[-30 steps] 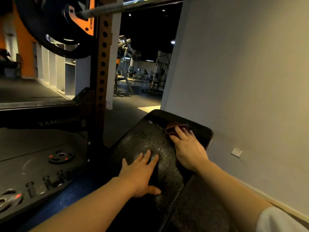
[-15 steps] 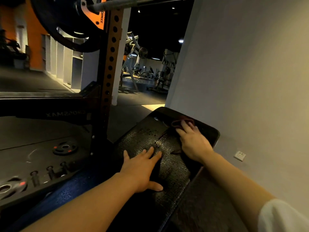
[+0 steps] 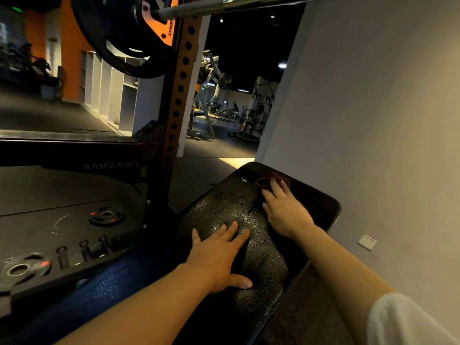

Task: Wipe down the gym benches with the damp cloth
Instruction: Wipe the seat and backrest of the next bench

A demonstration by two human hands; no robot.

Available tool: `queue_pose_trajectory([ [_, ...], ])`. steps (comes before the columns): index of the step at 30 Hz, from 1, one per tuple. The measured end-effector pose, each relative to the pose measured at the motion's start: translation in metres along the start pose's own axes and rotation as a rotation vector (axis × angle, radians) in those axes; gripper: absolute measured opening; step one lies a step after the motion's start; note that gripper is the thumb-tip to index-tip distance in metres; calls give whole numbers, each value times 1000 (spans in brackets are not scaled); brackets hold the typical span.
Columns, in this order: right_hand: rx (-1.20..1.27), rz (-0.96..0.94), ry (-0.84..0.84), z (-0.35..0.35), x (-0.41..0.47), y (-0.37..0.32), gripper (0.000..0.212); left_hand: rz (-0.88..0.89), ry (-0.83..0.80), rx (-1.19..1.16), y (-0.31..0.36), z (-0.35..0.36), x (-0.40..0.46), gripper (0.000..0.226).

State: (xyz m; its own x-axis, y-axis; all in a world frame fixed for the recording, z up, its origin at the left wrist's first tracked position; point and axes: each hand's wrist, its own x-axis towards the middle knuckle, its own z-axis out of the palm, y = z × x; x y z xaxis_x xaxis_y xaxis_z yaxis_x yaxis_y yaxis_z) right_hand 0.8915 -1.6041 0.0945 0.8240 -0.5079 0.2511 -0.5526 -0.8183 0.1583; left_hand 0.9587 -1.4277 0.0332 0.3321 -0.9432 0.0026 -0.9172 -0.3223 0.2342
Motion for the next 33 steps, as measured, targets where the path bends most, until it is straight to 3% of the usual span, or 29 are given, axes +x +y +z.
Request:
queue_pose_trajectory([
  [4,-71,-253,-66,9,-18,-20,51,31,51,-41,-9,-3,-5,101],
  [8,-62,-127,-35,2,8,0,49,-28,169,-51,-40,-8,-8,100],
  [11,17,-5,-23,3,36,-9,50,-111,86,-65,-60,-12,-3,102],
  [16,24,-91,0,18,50,-44,51,-115,-71,137,-63,-17,5,103],
  [26,21,-239,-41,25,37,-65,50,-131,-78,123,-63,-19,2,102],
  [33,-20,-469,-109,27,18,-80,47,-128,-54,92,-65,-14,1,100],
])
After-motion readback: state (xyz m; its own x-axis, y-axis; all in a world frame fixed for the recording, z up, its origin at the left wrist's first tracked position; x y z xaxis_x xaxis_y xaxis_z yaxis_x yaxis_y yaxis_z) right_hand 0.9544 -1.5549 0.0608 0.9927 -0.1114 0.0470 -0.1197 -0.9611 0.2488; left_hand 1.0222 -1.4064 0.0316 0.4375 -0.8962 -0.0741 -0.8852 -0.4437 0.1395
